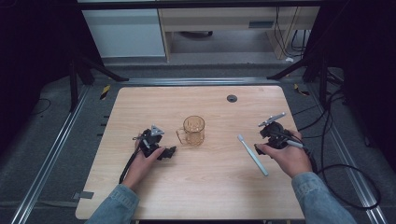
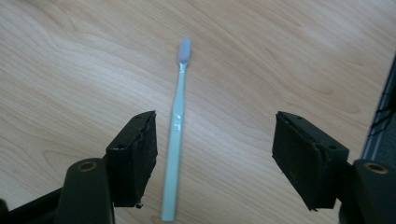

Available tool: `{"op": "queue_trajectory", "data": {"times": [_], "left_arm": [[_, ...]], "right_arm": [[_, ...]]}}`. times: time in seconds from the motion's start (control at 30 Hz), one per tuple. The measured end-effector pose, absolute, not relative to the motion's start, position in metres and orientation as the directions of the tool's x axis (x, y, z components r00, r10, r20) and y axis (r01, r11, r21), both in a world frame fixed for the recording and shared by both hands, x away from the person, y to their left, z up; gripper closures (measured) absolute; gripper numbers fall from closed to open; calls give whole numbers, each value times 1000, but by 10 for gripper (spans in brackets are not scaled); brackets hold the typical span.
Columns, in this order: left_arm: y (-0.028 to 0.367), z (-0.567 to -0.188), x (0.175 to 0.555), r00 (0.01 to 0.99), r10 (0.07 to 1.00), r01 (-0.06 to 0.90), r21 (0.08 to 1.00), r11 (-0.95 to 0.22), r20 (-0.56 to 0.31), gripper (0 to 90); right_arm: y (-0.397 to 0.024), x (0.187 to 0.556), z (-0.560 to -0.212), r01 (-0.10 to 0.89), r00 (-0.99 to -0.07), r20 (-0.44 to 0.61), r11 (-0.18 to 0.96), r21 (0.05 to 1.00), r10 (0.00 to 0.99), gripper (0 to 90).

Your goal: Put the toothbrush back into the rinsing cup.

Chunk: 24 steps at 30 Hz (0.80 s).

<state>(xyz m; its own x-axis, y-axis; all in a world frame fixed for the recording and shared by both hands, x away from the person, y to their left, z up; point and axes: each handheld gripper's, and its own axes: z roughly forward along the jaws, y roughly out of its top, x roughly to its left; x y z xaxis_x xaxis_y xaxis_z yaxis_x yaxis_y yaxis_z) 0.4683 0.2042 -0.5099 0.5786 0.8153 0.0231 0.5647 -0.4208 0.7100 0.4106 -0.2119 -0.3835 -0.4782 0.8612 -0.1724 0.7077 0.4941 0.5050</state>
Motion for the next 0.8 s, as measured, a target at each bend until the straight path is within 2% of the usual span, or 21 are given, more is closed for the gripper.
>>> {"op": "queue_trajectory", "data": {"times": [0.13,0.53,0.8], "left_arm": [[204,-510,468,580,814,563,710,-424,27,0],[204,-510,468,580,814,563,709,-424,26,0],[204,-510,468,579,815,564,709,-423,26,0]], "right_arm": [[-213,420,-376,727,-478,-148,484,487,866,332],[-210,444,-383,772,-488,-126,495,399,864,431],[-201,460,-373,782,-494,-120,501,371,861,436]]}}
